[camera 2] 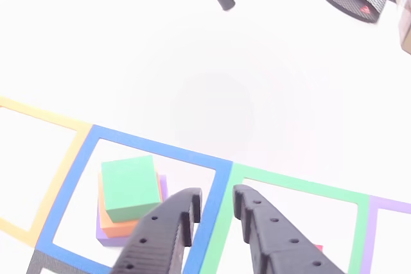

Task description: Tower of hanoi

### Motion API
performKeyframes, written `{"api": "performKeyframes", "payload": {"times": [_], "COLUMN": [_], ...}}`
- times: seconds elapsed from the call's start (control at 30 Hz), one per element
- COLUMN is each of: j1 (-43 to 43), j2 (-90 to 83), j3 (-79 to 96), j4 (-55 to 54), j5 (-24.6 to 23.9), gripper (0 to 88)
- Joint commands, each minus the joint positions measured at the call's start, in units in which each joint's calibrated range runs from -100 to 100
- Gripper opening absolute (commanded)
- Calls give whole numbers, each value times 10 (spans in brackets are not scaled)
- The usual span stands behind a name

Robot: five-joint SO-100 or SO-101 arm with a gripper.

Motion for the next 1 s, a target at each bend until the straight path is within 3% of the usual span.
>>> {"api": "performKeyframes", "payload": {"times": [0.0, 0.27, 0.47, 0.63, 0.8, 0.97], "j1": [61, 172, 194, 231, 277, 319], "j2": [-112, -87, -11, -53, -139, -222], "j3": [-149, -498, -726, -662, -466, -222], "j4": [291, 623, 757, 750, 655, 494], "j5": [0, 0, 0, 0, 0, 0], "gripper": [10, 10, 9, 9, 24, 147]}}
